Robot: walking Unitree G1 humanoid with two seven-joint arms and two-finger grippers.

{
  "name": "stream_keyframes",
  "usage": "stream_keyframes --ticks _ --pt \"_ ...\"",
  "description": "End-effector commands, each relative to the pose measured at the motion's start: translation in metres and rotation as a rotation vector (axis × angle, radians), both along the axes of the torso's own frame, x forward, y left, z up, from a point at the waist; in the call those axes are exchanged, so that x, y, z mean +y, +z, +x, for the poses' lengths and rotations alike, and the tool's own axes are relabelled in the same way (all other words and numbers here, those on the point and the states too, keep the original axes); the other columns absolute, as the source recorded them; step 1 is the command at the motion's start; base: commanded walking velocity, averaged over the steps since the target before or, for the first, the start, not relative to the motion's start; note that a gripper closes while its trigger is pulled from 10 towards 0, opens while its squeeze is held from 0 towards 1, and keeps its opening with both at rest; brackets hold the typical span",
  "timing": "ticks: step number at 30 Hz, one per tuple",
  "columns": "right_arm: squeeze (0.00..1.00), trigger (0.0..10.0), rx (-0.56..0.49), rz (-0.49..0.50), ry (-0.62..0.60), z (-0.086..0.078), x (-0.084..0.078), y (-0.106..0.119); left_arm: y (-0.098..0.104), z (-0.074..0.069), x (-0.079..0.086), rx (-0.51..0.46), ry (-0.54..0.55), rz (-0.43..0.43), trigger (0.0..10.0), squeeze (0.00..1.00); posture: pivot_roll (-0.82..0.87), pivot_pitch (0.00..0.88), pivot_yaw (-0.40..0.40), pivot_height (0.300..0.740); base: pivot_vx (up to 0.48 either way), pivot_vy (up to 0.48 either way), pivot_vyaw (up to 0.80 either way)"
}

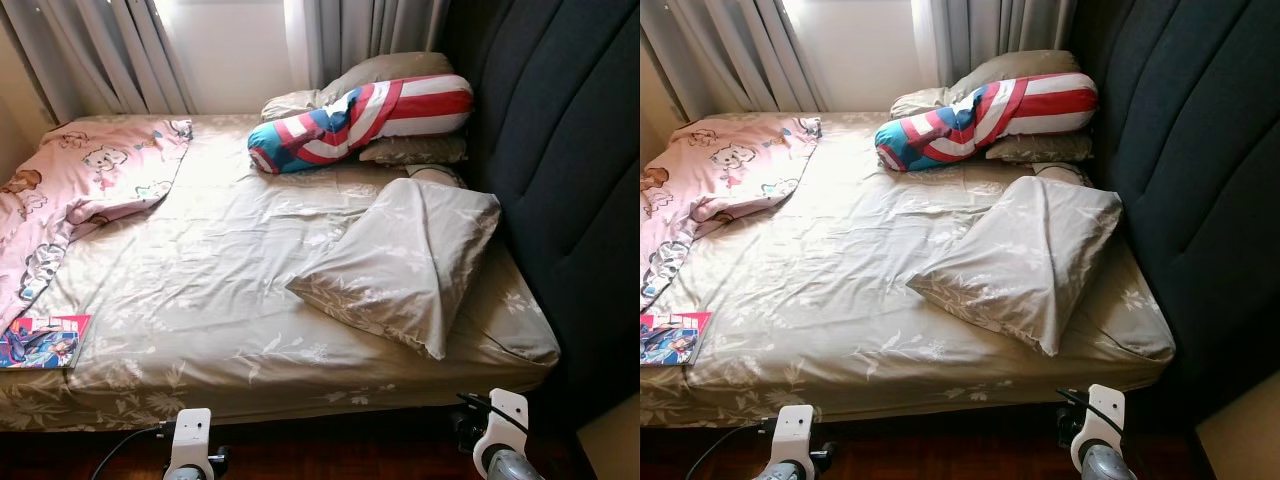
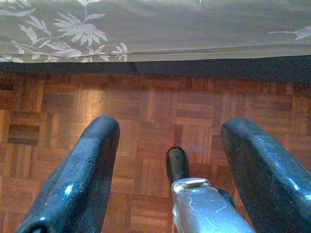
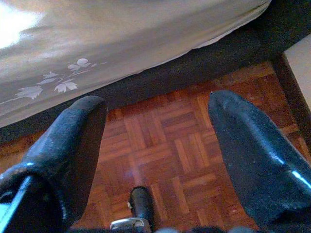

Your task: Clean up the room

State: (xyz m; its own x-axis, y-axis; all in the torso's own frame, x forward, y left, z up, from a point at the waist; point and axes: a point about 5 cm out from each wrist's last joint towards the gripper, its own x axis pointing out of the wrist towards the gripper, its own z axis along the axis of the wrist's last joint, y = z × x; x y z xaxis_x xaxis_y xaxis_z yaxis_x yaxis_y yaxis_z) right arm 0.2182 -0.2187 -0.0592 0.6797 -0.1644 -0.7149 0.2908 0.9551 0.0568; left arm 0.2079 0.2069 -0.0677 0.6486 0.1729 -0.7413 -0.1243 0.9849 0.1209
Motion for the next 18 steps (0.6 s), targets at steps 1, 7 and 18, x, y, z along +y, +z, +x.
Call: stream_keyframes --ticks 1,7,18 --pt "0.0 10.0 0.01 -0.013 0.02 -0.0003 -0.0011 -0.0001 -0.0006 -0.0009 -0.0005 0.003 0.003 0.0 10.0 0.0 -0.14 0.0 -0.008 0.74 0.0 0.0 0.8" --pt "0.0 10.0 0.007 0.004 -0.008 -0.0018 -0.001 -0.001 -0.001 -0.0015 -0.0009 0.006 -0.006 -0.002 10.0 0.0 -0.15 0.0 -0.007 0.74 0.0 0.0 0.49" --pt "0.0 10.0 0.012 0.006 -0.008 -0.0031 -0.001 -0.0018 -0.0015 -0.0023 -0.0013 0.007 -0.008 -0.007 10.0 0.0 -0.14 0.0 -0.008 0.74 0.0 0.0 0.0"
